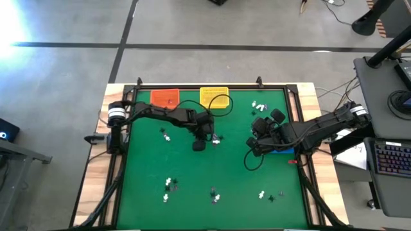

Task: Sort Halloween decoration
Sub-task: Put the black spider toy into the yellow basket

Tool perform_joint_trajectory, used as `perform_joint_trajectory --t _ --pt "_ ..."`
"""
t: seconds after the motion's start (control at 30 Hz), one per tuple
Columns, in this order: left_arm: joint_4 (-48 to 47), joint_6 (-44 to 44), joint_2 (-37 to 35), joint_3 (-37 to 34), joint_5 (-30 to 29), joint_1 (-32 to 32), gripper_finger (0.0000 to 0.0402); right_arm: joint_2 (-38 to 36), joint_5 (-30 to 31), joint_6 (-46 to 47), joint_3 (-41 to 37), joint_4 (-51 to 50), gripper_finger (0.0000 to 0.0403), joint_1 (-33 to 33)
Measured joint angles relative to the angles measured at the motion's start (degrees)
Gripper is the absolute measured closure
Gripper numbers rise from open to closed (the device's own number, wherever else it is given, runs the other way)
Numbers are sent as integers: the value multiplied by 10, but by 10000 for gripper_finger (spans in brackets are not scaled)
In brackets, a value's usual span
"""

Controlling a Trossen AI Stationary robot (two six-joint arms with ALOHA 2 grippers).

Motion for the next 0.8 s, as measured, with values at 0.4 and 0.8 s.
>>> perform_joint_trajectory --t 0.4,0.8 --pt "-41 32 -3 42 -24 0 401 0 0 0 0 0 296 0" --pt "-112 82 -6 115 -54 20 401 0 0 0 0 -1 296 0"
